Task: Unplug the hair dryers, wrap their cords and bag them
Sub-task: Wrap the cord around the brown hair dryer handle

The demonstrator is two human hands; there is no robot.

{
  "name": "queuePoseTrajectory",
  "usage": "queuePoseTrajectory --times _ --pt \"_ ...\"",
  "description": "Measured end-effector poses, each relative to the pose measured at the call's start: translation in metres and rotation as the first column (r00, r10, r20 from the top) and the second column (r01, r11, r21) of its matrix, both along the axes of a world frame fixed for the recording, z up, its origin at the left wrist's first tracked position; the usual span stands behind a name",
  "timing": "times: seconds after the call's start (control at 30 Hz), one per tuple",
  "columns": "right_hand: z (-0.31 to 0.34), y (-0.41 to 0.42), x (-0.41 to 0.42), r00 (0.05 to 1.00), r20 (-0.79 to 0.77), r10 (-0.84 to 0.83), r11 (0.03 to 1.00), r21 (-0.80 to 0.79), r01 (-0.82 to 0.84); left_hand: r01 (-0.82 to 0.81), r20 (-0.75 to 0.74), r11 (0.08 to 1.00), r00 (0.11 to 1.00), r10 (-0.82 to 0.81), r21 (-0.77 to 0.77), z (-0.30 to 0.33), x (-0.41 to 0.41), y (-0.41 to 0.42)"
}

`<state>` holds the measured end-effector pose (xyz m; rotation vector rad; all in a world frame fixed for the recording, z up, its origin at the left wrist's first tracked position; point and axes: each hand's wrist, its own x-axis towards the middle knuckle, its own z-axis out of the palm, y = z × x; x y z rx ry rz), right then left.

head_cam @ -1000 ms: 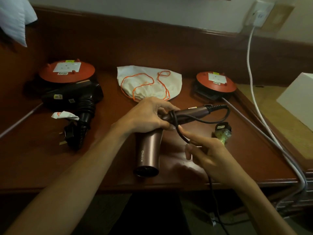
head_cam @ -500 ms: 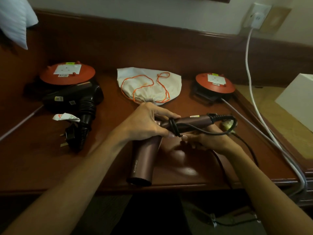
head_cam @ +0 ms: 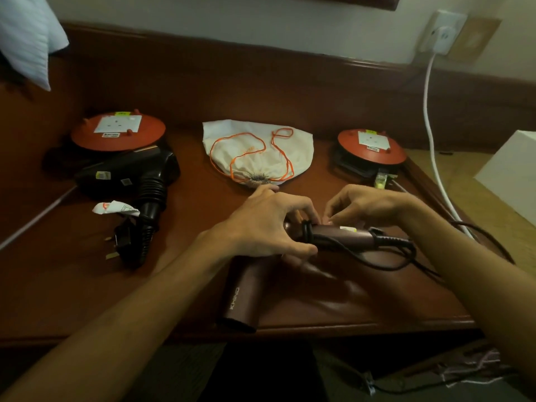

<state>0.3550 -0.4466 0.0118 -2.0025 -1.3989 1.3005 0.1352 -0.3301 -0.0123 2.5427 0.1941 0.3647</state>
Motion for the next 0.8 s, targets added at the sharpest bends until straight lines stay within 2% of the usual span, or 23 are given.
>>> queuePoseTrajectory --times 0.07,0.23,0.27,0.33,0.4,0.47,0.57,0.67,0.8 --pt "0.010 -0.001 0.000 0.999 -0.039 -0.007 1.000 0.000 0.007 0.010 -0.026 1.000 1.000 -0.009 0.018 0.002 0.003 0.000" --pt "0.035 -0.003 -0.016 0.994 -0.097 -0.047 0.990 0.128 0.060 -0.038 -0.100 0.999 0.994 0.039 0.006 0.008 0.001 0.002" --pt "0.039 -0.005 -0.022 0.996 -0.070 -0.047 0.988 0.147 0.057 -0.037 -0.120 0.999 0.992 0.039 0.019 0.009 0.002 0.000" --pt "0.041 -0.005 -0.035 0.995 0.082 -0.054 0.983 0.180 0.038 -0.018 -0.162 0.999 0.986 0.024 0.038 0.010 0.006 -0.001" --pt "0.040 -0.003 -0.048 0.970 0.239 -0.049 0.980 0.200 0.000 0.006 -0.192 0.997 0.981 0.009 0.079 0.010 0.013 -0.003" --pt "0.040 -0.003 -0.055 0.941 0.331 -0.074 0.973 0.232 -0.005 0.015 -0.206 0.991 0.979 0.012 0.133 0.009 0.017 -0.002" --pt "0.045 -0.009 -0.064 0.915 0.381 -0.135 0.957 0.288 0.021 0.002 -0.215 0.983 0.976 0.038 0.185 0.011 0.020 -0.003" --pt "0.050 -0.017 -0.076 0.903 0.415 -0.109 0.968 0.253 0.001 -0.028 -0.216 0.976 0.973 0.076 0.216 0.010 0.022 -0.007" --pt "0.053 -0.031 -0.085 0.908 0.370 -0.196 0.961 0.256 0.103 -0.072 -0.171 0.985 0.980 0.098 0.155 0.008 0.019 -0.005"
